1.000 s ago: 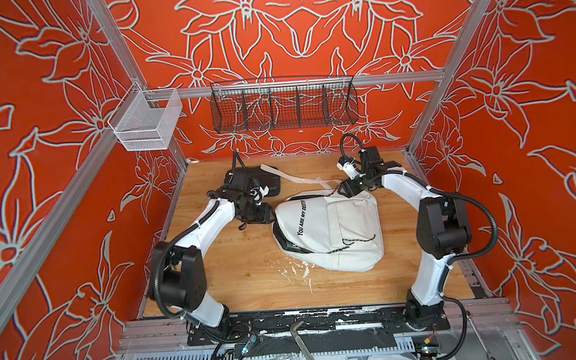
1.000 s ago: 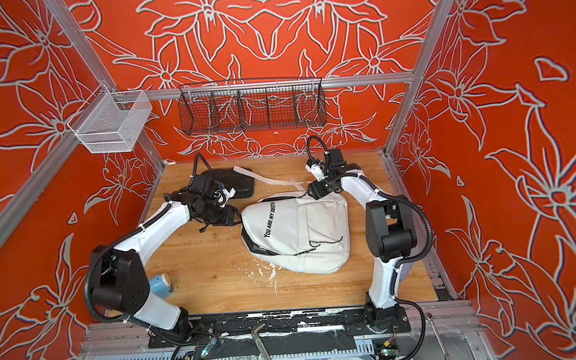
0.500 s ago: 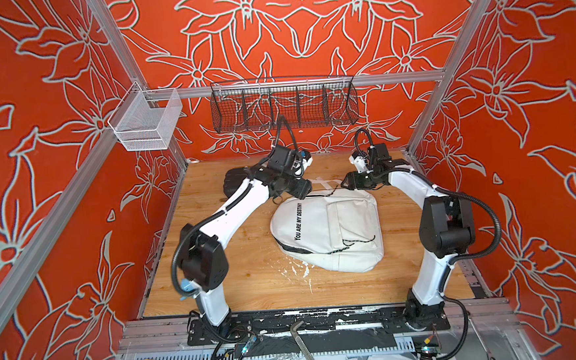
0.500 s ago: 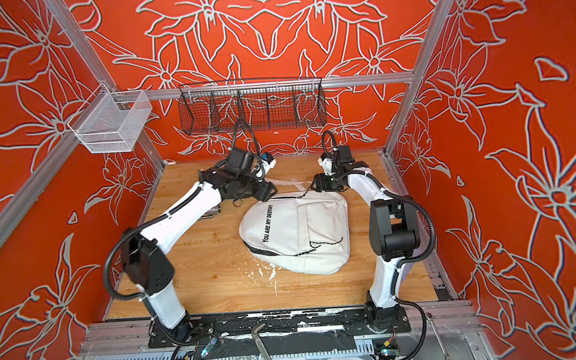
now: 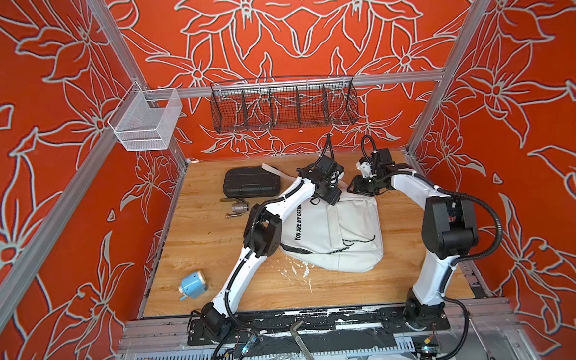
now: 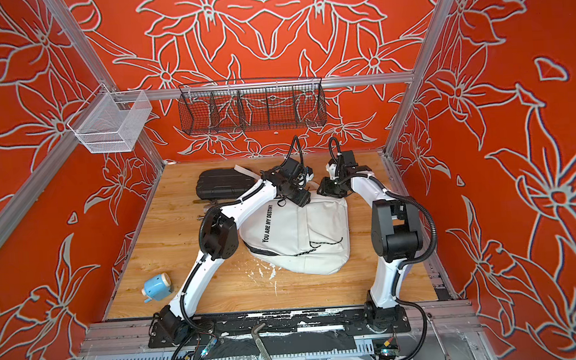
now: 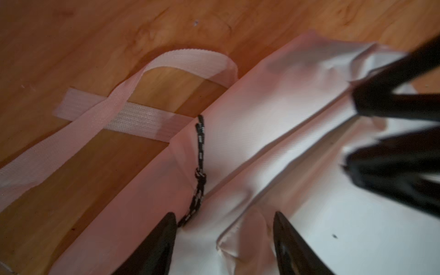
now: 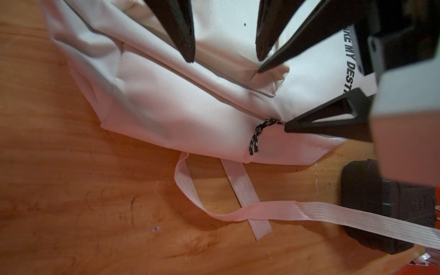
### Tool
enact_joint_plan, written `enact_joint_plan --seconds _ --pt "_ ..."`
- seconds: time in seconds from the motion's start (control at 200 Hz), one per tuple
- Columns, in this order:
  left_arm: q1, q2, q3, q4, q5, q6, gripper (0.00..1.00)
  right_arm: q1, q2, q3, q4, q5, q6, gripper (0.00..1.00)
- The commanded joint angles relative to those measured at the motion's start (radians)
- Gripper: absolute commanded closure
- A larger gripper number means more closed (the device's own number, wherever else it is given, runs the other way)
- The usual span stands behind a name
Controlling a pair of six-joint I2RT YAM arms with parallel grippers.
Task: Pack books, pencil case, and school supplies into a backpack
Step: Zip the student bag at the center of the table.
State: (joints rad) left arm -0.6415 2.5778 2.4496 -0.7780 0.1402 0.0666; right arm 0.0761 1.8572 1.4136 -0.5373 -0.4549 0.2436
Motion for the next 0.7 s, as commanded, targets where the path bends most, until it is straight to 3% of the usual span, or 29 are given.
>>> enact_joint_plan --seconds 0.0,0.395,0.555,0.696 --pt "0.000 0.038 0.067 0.006 -0.062 -0.054 0.34 0.004 -0.063 -0.030 0.029 0.002 0.040 0.61" --pt "-0.013 0.120 0.102 0.108 -0.154 -0.111 0.37 0.005 -0.018 -0.054 0.003 -0.029 -0.015 0.64" --pt "-0.012 0.173 0.168 0.087 -0.134 -0.132 0.57 0.007 -0.004 -0.066 -0.010 -0.014 -0.021 0.59" --pt "-0.012 0.174 0.161 0.069 -0.131 -0.139 0.85 0.006 0.017 -0.063 -0.029 0.009 -0.017 0.57"
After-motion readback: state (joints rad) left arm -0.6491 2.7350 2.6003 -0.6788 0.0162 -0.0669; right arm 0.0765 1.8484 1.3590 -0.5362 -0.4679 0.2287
